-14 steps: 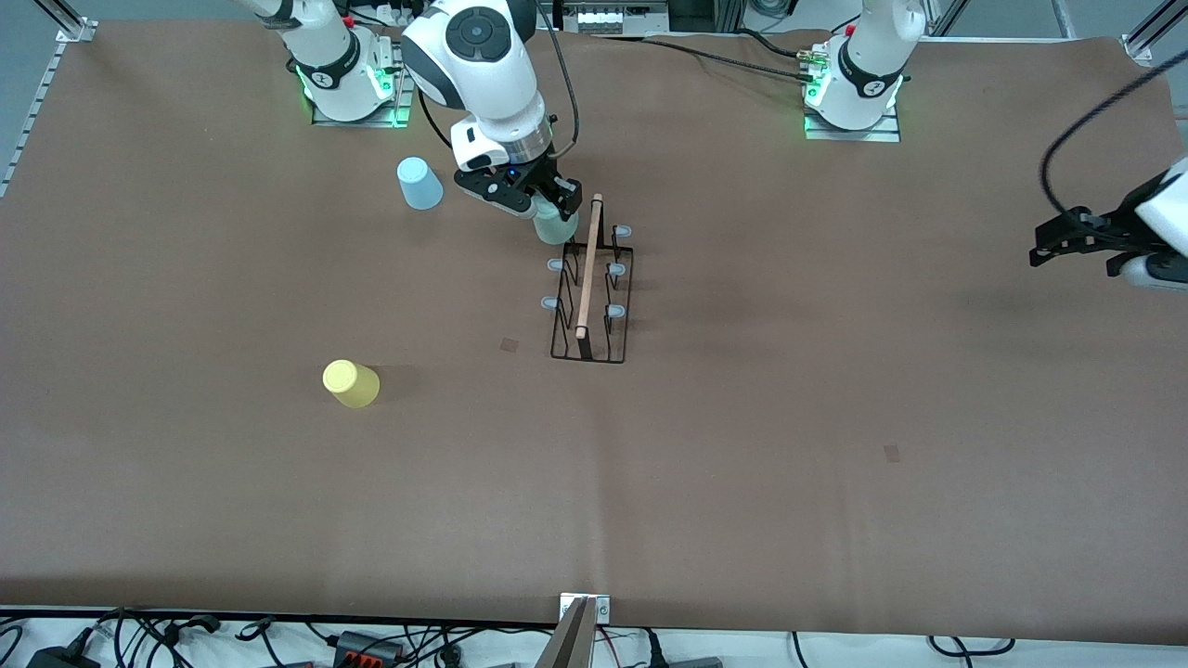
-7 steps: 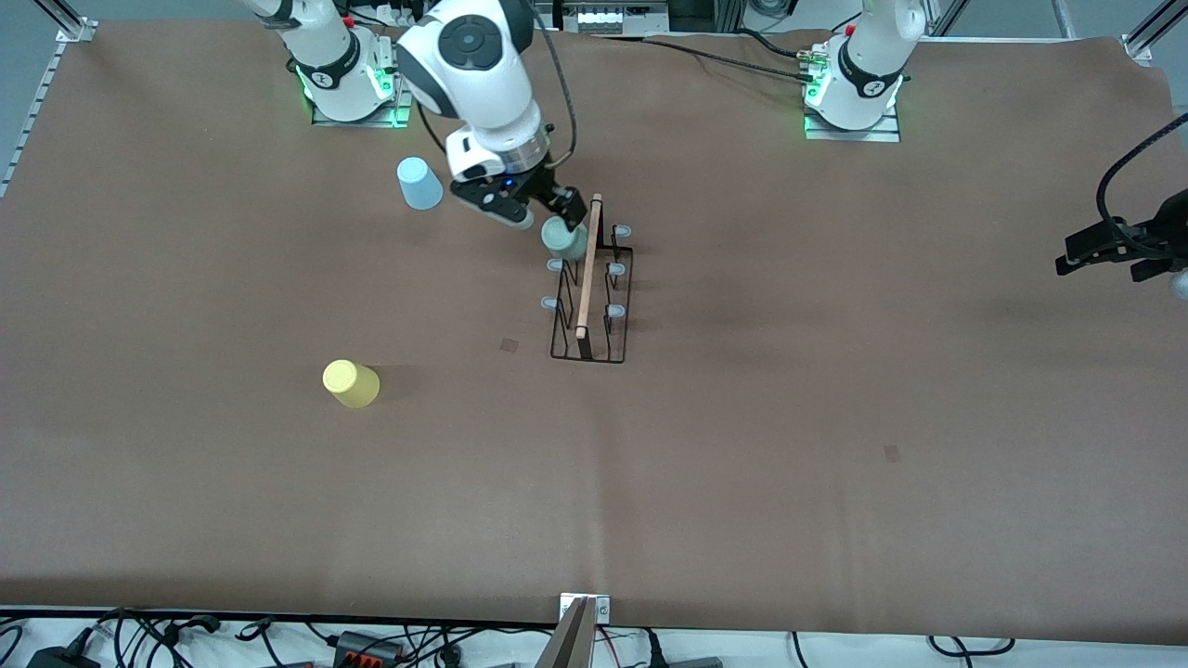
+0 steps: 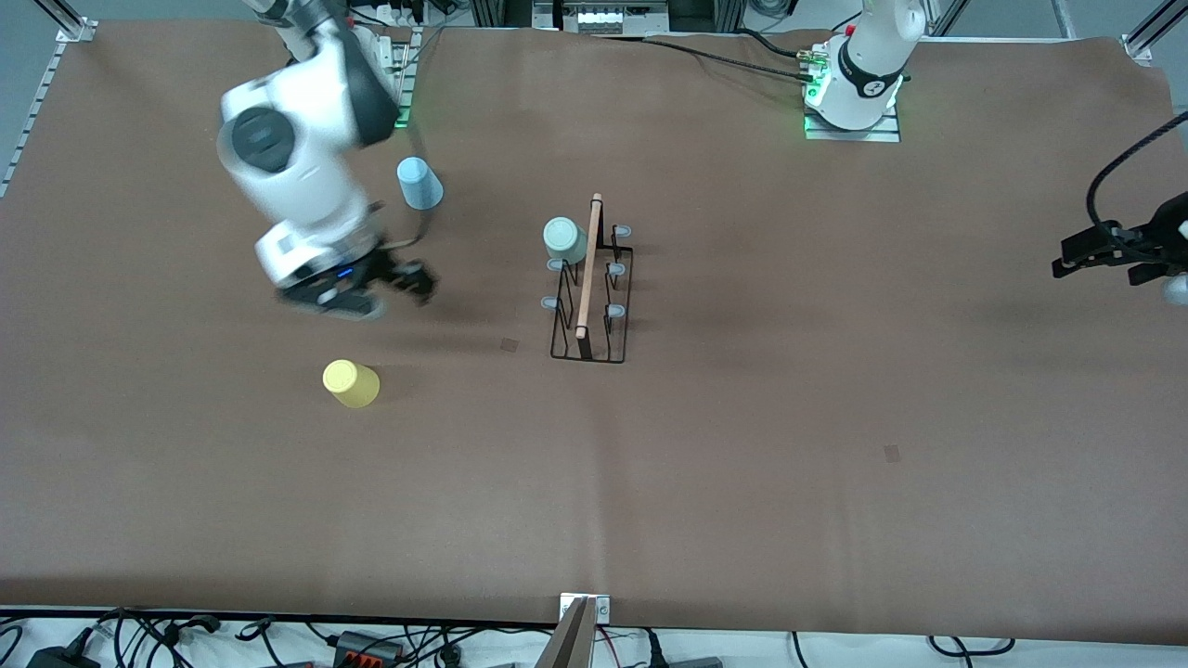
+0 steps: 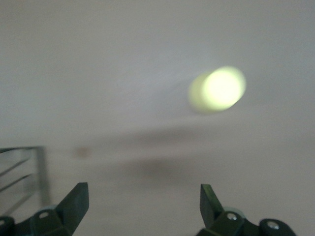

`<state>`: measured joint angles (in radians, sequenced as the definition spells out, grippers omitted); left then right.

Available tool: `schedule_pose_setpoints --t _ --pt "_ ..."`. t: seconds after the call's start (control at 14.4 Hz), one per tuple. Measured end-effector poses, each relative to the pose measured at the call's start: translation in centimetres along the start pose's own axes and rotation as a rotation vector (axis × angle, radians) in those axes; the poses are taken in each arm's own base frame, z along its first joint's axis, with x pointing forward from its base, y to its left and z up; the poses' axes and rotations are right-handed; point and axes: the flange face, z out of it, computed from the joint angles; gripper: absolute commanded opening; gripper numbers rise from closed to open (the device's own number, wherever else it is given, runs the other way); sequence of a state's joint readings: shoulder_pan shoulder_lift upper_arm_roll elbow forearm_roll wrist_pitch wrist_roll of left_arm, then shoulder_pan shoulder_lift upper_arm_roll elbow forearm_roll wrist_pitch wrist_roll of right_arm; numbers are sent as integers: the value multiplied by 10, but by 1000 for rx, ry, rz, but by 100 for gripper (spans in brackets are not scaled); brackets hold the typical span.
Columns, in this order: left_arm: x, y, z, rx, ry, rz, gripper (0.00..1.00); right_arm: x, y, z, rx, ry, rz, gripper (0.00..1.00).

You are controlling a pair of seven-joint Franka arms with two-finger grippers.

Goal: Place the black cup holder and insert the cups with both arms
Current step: 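Release the teal cup and move the right gripper to grasp the yellow cup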

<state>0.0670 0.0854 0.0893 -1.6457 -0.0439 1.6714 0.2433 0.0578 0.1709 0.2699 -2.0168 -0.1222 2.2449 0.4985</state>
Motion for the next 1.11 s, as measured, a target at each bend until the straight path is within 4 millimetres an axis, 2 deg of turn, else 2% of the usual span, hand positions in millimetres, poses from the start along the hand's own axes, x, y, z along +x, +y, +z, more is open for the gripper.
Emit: schedule_pose_setpoints --t 0.07,0.14,0.35,0.49,0.63,0.77,0.84,0.91,1.04,1.11 --pt "0 3 1 -1 -5 5 100 12 21 17 -26 14 -36 100" --pt "1 7 1 -2 -9 13 100 20 33 37 -42 28 -62 100" --pt "3 26 3 7 -27 51 100 32 47 102 -44 68 -134 100" --pt "3 28 4 15 -34 56 100 38 58 132 -33 90 -174 100" --pt "3 28 4 17 -34 56 100 41 66 144 -33 97 -199 100" --pt "3 28 3 17 -34 56 100 43 69 148 -30 107 -213 100" --pt "3 28 3 17 -34 56 100 43 68 149 -28 109 -216 96" --pt "3 28 3 17 -34 56 100 43 67 150 -26 112 -219 68" --pt "3 28 3 17 -34 56 100 42 66 153 -23 113 -222 25" --pt "3 28 3 17 -34 56 100 42 65 154 -23 112 -223 18"
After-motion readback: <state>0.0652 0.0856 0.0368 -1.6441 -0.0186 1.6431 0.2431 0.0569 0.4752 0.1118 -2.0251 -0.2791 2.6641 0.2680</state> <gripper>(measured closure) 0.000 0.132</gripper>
